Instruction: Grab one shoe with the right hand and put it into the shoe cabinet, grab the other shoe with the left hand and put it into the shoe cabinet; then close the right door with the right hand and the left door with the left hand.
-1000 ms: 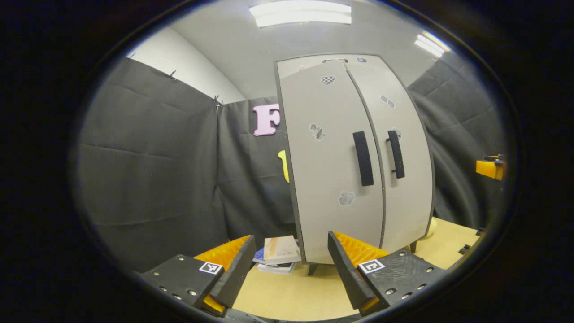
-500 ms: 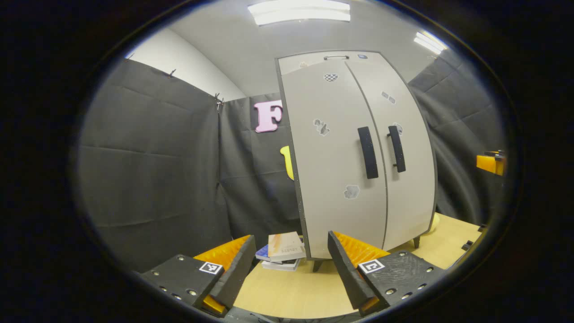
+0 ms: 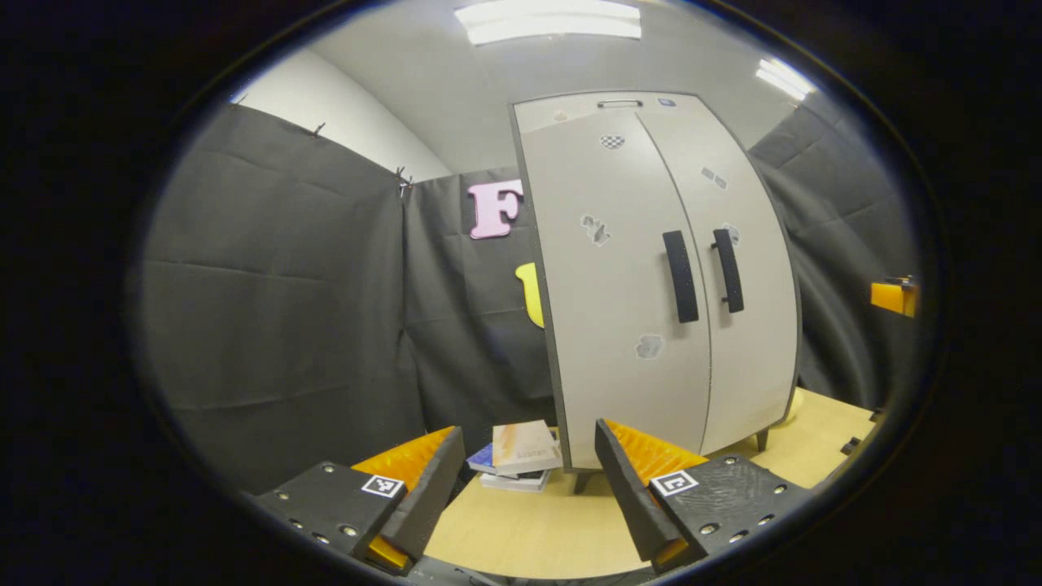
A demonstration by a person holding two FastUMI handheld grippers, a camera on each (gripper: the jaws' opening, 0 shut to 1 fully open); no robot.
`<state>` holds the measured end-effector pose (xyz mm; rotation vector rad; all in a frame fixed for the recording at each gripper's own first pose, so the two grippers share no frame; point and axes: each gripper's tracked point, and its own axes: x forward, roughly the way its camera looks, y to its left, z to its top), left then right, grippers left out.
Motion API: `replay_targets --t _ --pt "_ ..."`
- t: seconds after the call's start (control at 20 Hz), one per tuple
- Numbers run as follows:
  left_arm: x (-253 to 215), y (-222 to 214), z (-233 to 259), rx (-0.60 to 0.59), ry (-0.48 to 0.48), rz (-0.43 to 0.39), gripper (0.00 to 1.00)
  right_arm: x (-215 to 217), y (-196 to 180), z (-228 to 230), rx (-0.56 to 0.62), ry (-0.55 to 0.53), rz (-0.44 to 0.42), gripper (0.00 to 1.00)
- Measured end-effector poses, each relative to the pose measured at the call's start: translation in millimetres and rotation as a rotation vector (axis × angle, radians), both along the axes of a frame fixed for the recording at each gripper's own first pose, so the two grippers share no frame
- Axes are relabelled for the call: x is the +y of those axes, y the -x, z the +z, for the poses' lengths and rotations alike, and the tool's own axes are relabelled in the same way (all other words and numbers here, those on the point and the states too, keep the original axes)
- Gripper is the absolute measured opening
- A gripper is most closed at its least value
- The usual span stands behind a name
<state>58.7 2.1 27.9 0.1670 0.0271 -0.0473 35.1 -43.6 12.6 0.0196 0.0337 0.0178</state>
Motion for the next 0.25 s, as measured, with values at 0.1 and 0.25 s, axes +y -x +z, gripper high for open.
replay_targets --t 0.1,0.25 --pt "-0.2 -1.1 0.1 0.0 0.001 0.0 1.0 -0.1 0.9 -0.9 0.001 -0.004 -0.001 0.98" --pt "-1.2 -2.9 -0.6 0.002 0.003 -0.002 0.94 0.1 -1.8 -1.1 0.008 -0.003 -0.001 0.98"
